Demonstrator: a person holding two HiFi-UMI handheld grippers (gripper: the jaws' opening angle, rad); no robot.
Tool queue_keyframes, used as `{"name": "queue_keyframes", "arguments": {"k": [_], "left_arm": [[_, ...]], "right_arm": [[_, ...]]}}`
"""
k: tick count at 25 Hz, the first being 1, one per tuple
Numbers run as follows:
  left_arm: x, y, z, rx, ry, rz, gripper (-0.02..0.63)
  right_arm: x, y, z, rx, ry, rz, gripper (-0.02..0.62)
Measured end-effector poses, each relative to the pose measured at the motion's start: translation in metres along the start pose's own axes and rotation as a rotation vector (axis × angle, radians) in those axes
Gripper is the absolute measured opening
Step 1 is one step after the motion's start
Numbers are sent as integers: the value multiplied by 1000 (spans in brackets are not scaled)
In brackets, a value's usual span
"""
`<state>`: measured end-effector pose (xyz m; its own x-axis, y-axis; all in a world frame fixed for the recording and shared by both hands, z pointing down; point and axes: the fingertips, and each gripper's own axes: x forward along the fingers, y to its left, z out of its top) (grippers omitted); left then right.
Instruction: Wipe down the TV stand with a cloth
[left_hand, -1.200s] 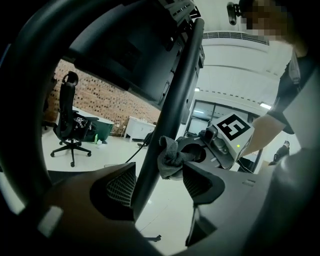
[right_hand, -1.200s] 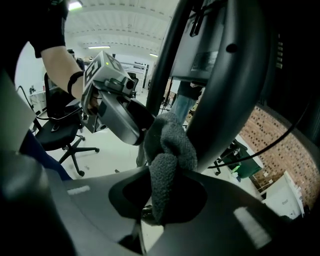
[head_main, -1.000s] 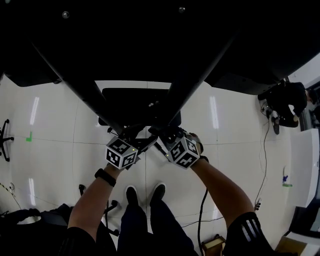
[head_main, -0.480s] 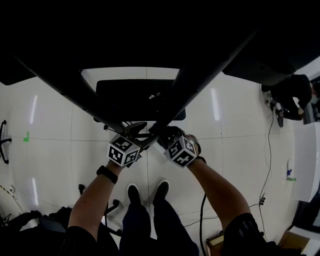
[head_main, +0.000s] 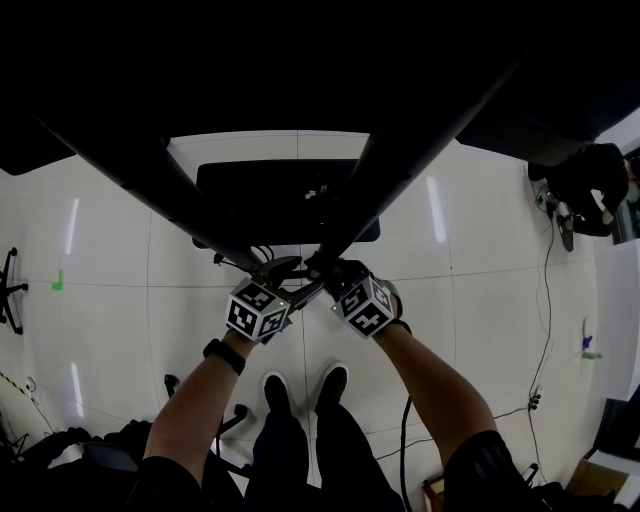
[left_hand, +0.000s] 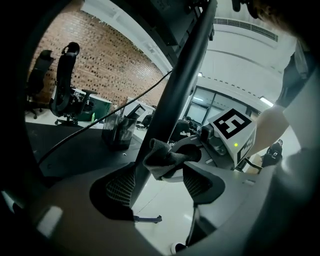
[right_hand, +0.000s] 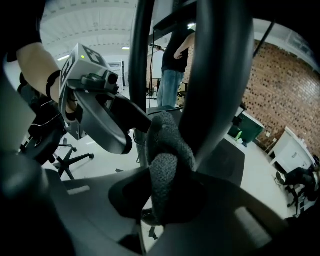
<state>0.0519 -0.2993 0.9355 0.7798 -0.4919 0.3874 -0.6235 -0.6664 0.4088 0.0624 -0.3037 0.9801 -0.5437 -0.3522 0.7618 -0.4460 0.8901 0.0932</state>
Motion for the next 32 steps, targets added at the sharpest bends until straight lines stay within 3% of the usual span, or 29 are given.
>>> {"name": "queue_keyframes", "arguments": {"k": [6, 11, 21, 32], "left_arm": [[-39, -30, 26, 16, -45, -13, 321], [-98, -81, 67, 46, -119, -31, 321], [-231, -158, 145, 119, -264, -15, 321], [-338, -247, 170, 272, -326, -24, 319]], "right_arm": [[-52, 21, 20, 69, -99, -20, 48], [-129, 35, 71, 168, -253, -84, 48], [-275, 78, 170, 137, -450, -138, 48], [-398, 135, 220, 172, -581, -188, 48]]}}
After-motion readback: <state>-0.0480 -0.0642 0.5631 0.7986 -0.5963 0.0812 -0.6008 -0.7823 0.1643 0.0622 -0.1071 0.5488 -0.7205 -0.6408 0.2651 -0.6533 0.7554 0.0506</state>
